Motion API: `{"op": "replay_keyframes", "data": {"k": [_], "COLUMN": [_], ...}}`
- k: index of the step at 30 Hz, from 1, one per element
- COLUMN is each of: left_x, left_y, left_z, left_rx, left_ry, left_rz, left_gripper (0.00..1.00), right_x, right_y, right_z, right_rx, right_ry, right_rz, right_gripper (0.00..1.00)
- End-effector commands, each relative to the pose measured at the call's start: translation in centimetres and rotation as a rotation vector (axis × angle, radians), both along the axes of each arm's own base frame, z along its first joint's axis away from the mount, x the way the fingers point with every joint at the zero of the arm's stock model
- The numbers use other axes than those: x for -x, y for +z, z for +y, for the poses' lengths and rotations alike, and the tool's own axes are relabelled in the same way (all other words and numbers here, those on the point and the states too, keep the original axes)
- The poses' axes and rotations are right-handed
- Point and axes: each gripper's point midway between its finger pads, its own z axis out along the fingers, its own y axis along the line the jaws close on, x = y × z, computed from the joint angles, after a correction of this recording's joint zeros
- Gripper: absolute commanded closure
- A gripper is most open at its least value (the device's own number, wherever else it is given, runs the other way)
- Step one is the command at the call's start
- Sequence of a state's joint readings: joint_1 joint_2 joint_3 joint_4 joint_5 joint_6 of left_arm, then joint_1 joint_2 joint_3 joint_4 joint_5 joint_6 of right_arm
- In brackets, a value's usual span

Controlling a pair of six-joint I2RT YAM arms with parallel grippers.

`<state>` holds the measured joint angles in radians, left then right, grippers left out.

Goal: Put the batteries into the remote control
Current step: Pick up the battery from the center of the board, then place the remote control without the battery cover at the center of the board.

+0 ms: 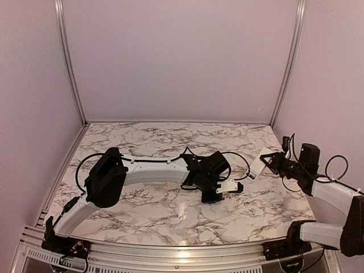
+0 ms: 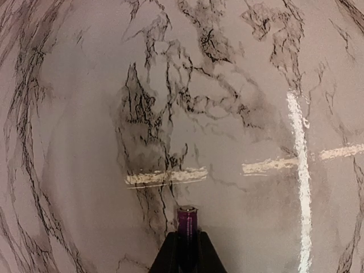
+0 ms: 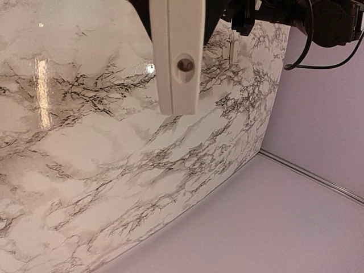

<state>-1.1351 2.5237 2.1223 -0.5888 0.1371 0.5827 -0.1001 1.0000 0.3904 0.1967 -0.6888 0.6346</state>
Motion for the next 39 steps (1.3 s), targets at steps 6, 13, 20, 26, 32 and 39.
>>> {"op": "replay_keyframes", "data": {"k": [6,13,20,26,32,39], "left_x": [0.3,-4.2,-8.7,-6.3,-3.1,-1.2], "left_y": [0.1,10.8,17.0,12.8,7.7,3.6], "left_z": [5.2,7.6,18.9,23.9,24.5,26.9], "left_rx": [-0.152,0.197,0.563,0.634,0.633,0.635], "left_ry": [0.171,0.58,1.451,1.858,2.07,2.264], "left_rz": [0.082,-0.034,-0.102,0.197,0.518,0.616], "left_gripper": [1.0,1.0,1.0,1.0,1.0,1.0], "right_x": [-0.8,-0.6,-0.6,-0.6,-0.6,-0.3], "right_y": [1.7,2.3,2.8,2.6,2.4,2.5], "right_z": [-0.3,0.1,0.4,0.5,0.6,0.7], "right_rx": [0.007,-0.008,-0.025,-0.033,-0.04,-0.045], "right_ry": [-0.001,0.02,0.038,0.047,0.051,0.056], "right_rz": [-0.05,-0.07,-0.083,-0.08,-0.076,-0.077], "right_gripper": [1.0,1.0,1.0,1.0,1.0,1.0]}}
